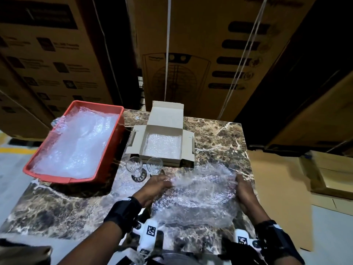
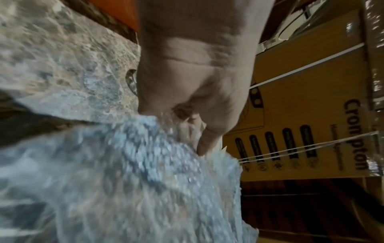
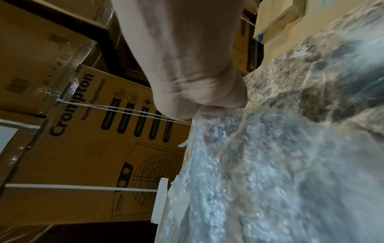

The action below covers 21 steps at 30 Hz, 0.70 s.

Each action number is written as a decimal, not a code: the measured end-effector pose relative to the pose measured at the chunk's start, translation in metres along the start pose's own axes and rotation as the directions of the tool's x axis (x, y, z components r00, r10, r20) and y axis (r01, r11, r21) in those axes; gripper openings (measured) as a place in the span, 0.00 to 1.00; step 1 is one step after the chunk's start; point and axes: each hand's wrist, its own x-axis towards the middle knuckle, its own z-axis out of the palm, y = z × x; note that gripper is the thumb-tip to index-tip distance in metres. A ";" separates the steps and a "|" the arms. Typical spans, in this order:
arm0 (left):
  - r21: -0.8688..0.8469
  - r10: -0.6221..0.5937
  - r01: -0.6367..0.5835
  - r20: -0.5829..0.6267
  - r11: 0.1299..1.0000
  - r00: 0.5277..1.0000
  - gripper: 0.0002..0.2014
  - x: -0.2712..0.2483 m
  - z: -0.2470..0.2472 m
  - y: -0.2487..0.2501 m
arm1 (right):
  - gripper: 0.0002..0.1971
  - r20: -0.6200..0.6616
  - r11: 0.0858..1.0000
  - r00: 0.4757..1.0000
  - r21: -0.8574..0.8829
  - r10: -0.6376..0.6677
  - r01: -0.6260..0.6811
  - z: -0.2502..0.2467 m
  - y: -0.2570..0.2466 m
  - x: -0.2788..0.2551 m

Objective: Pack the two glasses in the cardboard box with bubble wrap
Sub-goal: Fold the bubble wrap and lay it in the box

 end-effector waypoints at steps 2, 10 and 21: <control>-0.002 0.007 -0.007 -0.100 1.000 0.995 0.09 0.006 0.004 -0.002 | 0.38 0.072 1.000 0.997 0.013 0.013 -0.014 -0.005 0.001 -0.010; 0.041 -0.031 0.042 -0.248 0.998 0.968 0.18 0.017 0.017 -0.005 | 0.12 0.259 0.998 0.965 0.048 0.030 -0.044 -0.021 0.024 -0.022; 0.090 -0.242 0.232 0.123 0.969 0.962 0.22 0.007 0.017 -0.022 | 0.16 0.020 1.000 1.000 -0.011 0.013 -0.012 -0.023 0.050 -0.025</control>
